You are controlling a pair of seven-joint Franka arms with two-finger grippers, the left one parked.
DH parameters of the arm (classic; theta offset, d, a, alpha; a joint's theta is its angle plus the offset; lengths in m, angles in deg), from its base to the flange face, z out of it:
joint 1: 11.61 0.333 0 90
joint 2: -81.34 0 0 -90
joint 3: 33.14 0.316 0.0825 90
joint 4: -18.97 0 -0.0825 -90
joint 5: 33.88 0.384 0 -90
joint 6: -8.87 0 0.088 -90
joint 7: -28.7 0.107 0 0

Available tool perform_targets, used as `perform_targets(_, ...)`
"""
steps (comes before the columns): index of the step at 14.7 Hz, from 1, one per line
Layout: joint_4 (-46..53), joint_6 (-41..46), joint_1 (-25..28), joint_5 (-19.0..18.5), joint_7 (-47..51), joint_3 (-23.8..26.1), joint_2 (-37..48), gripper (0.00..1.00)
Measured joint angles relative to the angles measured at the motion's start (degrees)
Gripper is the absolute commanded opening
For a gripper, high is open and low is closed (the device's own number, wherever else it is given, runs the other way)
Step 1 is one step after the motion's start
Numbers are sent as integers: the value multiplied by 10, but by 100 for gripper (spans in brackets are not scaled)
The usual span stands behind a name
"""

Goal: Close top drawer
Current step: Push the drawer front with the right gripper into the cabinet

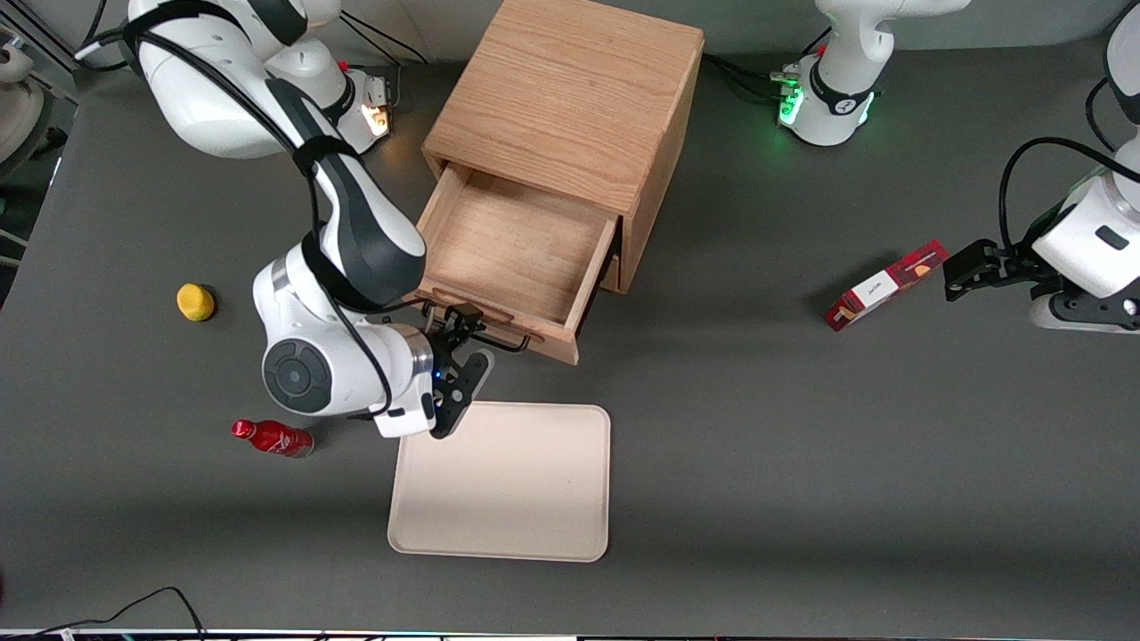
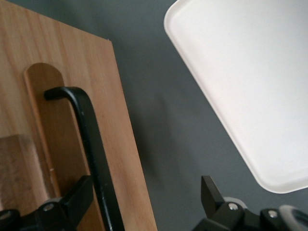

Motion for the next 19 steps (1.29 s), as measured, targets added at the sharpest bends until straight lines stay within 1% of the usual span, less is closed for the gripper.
perform_targets(4, -97, -37, 0, 0, 1, 11, 61, 100)
perform_targets(7, -150, -58, -1, 0, 1, 20, 89, 100)
perform_targets(12, -202, -77, -2, 0, 15, 36, 119, 100)
perform_targets(19, -266, -100, -3, 1, 49, 75, 156, 100)
